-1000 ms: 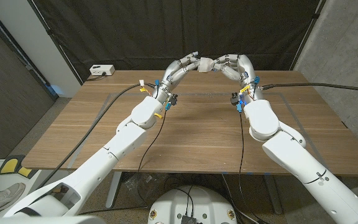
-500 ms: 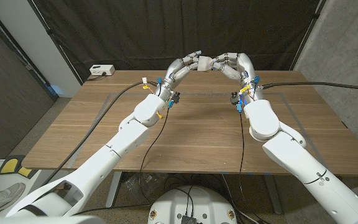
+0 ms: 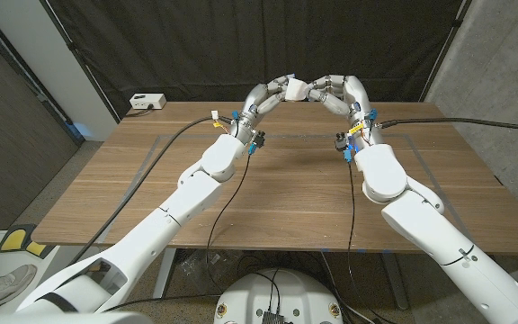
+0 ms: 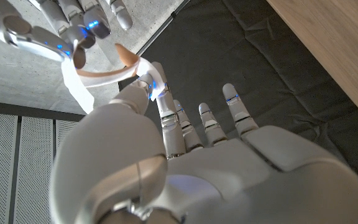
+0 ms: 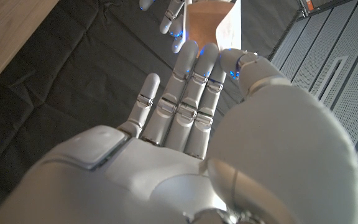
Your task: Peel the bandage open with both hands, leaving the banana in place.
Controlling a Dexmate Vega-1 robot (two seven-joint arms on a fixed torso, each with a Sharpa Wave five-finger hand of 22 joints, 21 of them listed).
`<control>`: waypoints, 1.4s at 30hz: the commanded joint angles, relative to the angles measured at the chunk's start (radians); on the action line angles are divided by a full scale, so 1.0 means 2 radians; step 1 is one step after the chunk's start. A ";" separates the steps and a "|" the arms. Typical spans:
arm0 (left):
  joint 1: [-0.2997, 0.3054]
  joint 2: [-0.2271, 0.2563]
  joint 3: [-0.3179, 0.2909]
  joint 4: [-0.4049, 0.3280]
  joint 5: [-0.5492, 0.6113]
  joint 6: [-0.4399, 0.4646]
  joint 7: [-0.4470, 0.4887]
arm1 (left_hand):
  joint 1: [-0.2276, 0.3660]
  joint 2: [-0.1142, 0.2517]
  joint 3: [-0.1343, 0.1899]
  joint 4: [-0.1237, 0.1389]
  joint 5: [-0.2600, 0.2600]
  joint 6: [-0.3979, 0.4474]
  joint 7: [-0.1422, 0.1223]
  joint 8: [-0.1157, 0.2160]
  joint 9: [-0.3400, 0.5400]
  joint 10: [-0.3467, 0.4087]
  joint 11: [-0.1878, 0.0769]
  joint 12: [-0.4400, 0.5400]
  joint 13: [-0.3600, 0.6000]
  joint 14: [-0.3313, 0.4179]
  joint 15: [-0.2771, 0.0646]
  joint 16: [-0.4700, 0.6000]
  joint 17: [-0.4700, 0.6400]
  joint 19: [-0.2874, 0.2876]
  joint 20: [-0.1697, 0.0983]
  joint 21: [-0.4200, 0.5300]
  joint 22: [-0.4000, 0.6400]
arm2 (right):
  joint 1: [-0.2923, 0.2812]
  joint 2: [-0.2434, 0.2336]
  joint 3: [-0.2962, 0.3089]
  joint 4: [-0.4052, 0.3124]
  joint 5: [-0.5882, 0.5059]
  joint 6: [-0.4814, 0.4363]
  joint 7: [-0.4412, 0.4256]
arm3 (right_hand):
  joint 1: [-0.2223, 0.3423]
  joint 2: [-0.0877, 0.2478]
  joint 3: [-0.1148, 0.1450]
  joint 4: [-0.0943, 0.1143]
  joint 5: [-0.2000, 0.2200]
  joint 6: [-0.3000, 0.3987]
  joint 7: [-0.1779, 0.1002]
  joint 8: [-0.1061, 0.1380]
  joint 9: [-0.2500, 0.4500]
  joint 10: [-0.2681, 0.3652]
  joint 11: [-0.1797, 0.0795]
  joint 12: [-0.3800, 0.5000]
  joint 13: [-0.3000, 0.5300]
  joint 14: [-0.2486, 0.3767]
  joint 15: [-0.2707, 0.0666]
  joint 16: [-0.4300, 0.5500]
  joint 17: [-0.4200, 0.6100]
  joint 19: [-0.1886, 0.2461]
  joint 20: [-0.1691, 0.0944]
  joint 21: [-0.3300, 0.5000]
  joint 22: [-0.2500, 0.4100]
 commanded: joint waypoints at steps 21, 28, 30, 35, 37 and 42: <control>0.031 0.015 -0.029 -0.028 0.012 0.038 0.061 | 0.006 0.005 0.006 -0.002 0.005 0.005 0.010 0.024 0.034 0.024 -0.004 0.012 0.009 0.009 -0.041 -0.007 0.003 0.002 -0.015 0.013 -0.003 | 0.001 0.007 0.017 0.021 0.041 0.018 0.013 | -0.001 0.003 0.009 0.005 0.000 0.015 -0.001 0.032 0.074 0.004 -0.001 -0.006 0.002 0.007 -0.050 -0.003 0.005 0.001 -0.003 0.006 -0.003; 0.048 0.023 -0.046 -0.041 0.013 0.038 0.081 | 0.005 0.005 0.006 -0.002 0.005 0.006 0.009 0.027 0.039 0.026 -0.005 0.013 0.010 0.010 -0.042 -0.008 0.004 0.002 -0.016 0.014 -0.004 | 0.007 0.006 0.012 0.021 0.040 0.010 0.012 | 0.000 0.003 0.010 0.004 0.000 0.016 -0.001 0.032 0.073 0.004 -0.001 -0.007 0.003 0.007 -0.050 -0.003 0.006 0.002 -0.004 0.006 -0.004; 0.053 0.026 -0.051 -0.045 0.015 0.038 0.087 | 0.005 0.005 0.006 -0.002 0.005 0.006 0.009 0.028 0.040 0.026 -0.005 0.014 0.010 0.011 -0.041 -0.008 0.004 0.001 -0.016 0.015 -0.004 | 0.009 0.005 0.010 0.021 0.038 0.008 0.013 | -0.001 0.003 0.010 0.005 0.000 0.016 -0.001 0.032 0.074 0.005 -0.002 -0.007 0.003 0.007 -0.050 -0.004 0.005 0.001 -0.003 0.007 -0.004; 0.076 0.035 -0.073 -0.058 0.013 0.035 0.108 | 0.004 0.005 0.007 -0.001 0.005 0.006 0.008 0.030 0.044 0.028 -0.005 0.014 0.011 0.011 -0.042 -0.009 0.004 0.001 -0.016 0.016 -0.004 | 0.012 0.007 0.004 0.019 0.034 0.002 0.009 | -0.001 0.003 0.011 0.005 0.001 0.016 -0.001 0.033 0.074 0.004 -0.001 -0.007 0.004 0.007 -0.050 -0.005 0.006 0.002 -0.003 0.007 -0.004; 0.082 0.036 -0.077 -0.060 0.017 0.035 0.117 | 0.004 0.005 0.007 -0.001 0.005 0.006 0.009 0.030 0.044 0.029 -0.005 0.015 0.011 0.012 -0.042 -0.009 0.004 0.001 -0.016 0.016 -0.004 | 0.013 0.008 0.003 0.018 0.033 0.000 0.007 | -0.001 0.003 0.010 0.004 0.000 0.016 -0.001 0.033 0.074 0.005 -0.002 -0.007 0.004 0.008 -0.050 -0.005 0.006 0.001 -0.004 0.007 -0.004; 0.106 0.040 -0.100 -0.070 0.044 0.032 0.161 | 0.004 0.004 0.007 -0.002 0.005 0.006 0.008 0.032 0.047 0.031 -0.005 0.016 0.012 0.012 -0.042 -0.010 0.004 0.001 -0.017 0.017 -0.004 | 0.016 0.011 -0.005 0.013 0.027 -0.013 0.002 | -0.001 0.003 0.010 0.005 0.000 0.016 -0.001 0.033 0.074 0.005 -0.001 -0.008 0.004 0.008 -0.050 -0.006 0.006 0.001 -0.004 0.007 -0.005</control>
